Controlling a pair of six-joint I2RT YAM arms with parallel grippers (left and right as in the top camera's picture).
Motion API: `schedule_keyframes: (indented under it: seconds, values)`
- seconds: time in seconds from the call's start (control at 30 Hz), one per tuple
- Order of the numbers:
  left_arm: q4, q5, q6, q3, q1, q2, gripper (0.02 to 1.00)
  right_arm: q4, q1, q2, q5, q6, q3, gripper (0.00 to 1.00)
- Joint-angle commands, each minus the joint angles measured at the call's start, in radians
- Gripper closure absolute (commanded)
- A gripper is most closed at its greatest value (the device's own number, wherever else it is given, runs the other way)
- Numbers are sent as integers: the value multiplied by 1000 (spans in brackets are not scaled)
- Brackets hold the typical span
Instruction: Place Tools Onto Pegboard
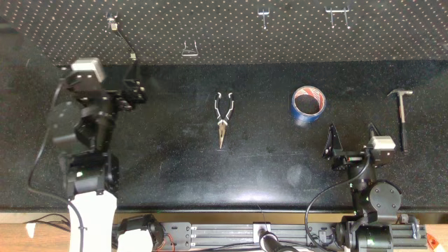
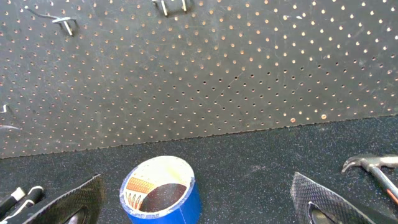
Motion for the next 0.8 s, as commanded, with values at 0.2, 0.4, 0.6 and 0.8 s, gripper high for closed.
schedule_keyframes:
  seconds: [0.2, 0.4, 0.6, 0.8]
  values:
    - [-587, -452, -364, 240, -599, 302, 20, -4, -5, -7, -13, -10, -2, 25]
    - [-855, -309, -406, 481, -612, 588, 23, -4, -5, -7, -13, -10, -2, 27]
    - [-837, -223, -379, 516, -644, 747, 23, -4, -5, -7, -13, -10, -2, 25]
    - [-707, -250, -343, 515, -657, 835, 23, -4, -5, -7, -13, -10, -2, 25]
